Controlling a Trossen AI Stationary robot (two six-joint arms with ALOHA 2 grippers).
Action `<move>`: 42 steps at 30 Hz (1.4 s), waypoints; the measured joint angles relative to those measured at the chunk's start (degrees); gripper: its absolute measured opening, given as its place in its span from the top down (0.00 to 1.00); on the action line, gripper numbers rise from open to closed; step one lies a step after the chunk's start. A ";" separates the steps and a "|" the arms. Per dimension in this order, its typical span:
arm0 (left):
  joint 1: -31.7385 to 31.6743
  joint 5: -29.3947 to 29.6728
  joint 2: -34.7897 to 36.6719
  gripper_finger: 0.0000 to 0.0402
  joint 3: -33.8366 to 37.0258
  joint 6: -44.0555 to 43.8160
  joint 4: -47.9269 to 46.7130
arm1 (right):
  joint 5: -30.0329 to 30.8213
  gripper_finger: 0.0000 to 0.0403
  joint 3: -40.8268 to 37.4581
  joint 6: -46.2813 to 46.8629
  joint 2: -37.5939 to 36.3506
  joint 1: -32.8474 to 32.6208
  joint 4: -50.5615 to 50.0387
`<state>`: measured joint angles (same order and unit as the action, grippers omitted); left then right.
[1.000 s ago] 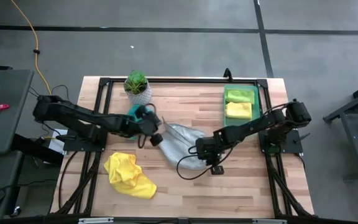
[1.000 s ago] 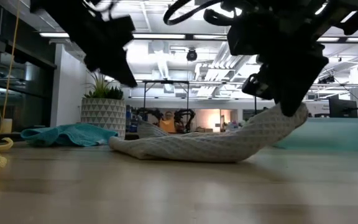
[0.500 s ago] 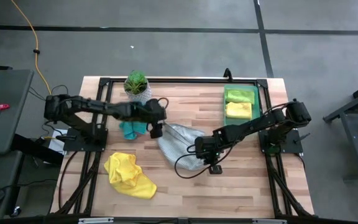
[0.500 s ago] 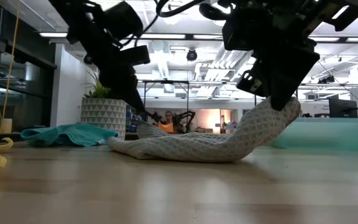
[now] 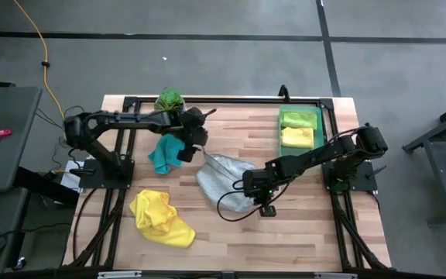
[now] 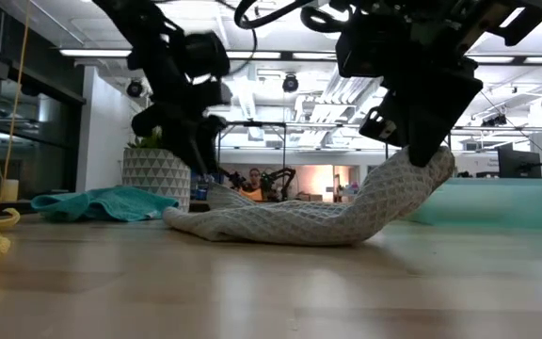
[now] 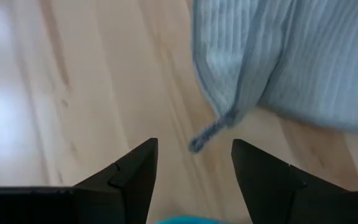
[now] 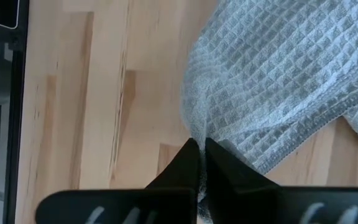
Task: Fold microfiber towels
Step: Fold the gray microfiber cloth
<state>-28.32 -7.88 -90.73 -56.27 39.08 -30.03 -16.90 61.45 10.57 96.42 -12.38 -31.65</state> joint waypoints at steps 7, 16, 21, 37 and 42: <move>0.37 1.19 -5.78 0.51 -5.32 4.64 -3.55 | 0.01 1.00 0.02 1.53 0.00 0.00 0.25; 1.01 3.21 -7.31 0.51 -6.30 11.10 -3.84 | 0.49 1.00 0.04 2.71 0.00 0.00 0.34; 1.16 3.17 -7.31 0.54 -6.30 12.41 -4.88 | 2.03 1.00 0.04 2.69 0.00 0.00 0.34; 2.58 5.93 -7.46 0.77 -6.27 12.63 -4.71 | 3.16 1.00 0.04 3.13 0.00 0.02 0.33; 2.75 5.90 -7.46 0.78 -6.27 12.62 -4.86 | 3.16 1.00 0.04 3.13 0.00 0.02 0.32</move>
<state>-25.56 -1.98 -98.19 -62.54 51.69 -34.89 -13.74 61.49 13.69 96.42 -12.36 -31.33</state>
